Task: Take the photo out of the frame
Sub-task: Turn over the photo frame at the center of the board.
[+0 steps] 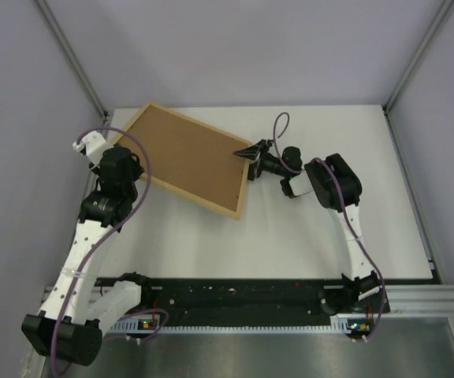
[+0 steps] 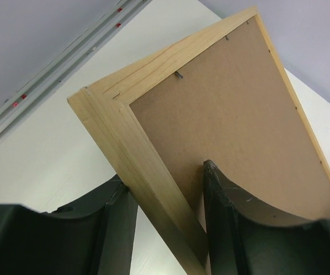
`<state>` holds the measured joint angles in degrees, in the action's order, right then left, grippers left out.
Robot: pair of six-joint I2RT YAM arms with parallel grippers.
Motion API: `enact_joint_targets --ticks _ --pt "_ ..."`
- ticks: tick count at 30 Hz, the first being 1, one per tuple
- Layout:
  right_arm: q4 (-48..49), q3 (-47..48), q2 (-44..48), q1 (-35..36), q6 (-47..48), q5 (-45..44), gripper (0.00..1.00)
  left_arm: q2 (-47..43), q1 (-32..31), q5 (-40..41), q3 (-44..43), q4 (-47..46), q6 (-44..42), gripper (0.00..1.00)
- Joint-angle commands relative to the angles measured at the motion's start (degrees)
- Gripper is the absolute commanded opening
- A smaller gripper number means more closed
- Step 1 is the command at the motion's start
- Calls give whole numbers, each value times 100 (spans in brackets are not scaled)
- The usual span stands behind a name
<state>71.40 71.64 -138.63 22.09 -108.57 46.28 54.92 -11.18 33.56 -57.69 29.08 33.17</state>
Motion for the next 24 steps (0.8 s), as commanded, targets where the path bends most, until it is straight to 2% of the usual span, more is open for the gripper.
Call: enact_joint_targets --ticks 1,12,17,20,24 --pt "885 219 565 -169 117 -58 61 195 -95 -648 460 1821 -1814 0" --pt "762 88 670 -468 12 -119 54 371 -95 -1615 663 1610 -1954 0" --pt "648 17 811 -530 -93 -163 45 423 -95 -2107 654 1539 -2191 0" --pt "657 -27 925 -548 -251 -216 36 424 -95 -2135 680 1478 -2244 0" --pt "805 -71 1039 -548 -532 -330 31 423 -95 -2187 671 1425 -2297 2"
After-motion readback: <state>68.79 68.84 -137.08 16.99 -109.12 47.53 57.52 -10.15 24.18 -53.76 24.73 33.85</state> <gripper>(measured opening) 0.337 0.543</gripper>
